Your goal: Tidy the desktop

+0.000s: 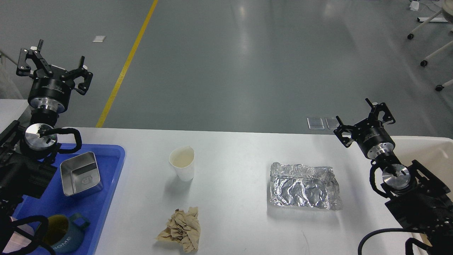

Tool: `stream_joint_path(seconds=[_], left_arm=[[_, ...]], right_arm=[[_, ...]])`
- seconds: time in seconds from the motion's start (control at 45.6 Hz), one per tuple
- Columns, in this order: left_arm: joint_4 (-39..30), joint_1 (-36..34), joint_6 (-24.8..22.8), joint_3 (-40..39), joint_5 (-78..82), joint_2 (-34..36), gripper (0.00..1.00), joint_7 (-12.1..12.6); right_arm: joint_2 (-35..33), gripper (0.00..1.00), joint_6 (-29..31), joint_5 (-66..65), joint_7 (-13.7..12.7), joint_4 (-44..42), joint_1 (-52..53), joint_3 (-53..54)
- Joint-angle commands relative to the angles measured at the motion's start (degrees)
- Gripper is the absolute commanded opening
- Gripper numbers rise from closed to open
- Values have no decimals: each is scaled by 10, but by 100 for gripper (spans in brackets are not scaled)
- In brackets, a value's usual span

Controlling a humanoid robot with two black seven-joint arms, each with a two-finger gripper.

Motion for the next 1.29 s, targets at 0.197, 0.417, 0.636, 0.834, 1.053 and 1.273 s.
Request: stream_joint_path(seconds=[0.197,0.417,0.636,0.834,1.053,1.273], left_arm=[[3,29,-86,-18,2,-2,97,33],[3,39,-86,-35,0,-23,97,27],[2,39,-85,-35,48,-17,97,-52],[-1,35,-78,-35,69,-17,97,-52],[-1,15,-66,-35,68,-16,97,-49],[-1,-5,-56,-35,69,-14,97,-48]], right_arm=[[-7,100,1,1,8,-3,-3,65],[-6,100,-11,0,15,-3,-8,63],[-7,100,-3,-6,16,5,-16,30],[-48,100,46,-77,66,105,-42,-37],[-89,100,94,-194,67,181,-75,-94],[-210,100,86,-315,84,268,-113,-163]])
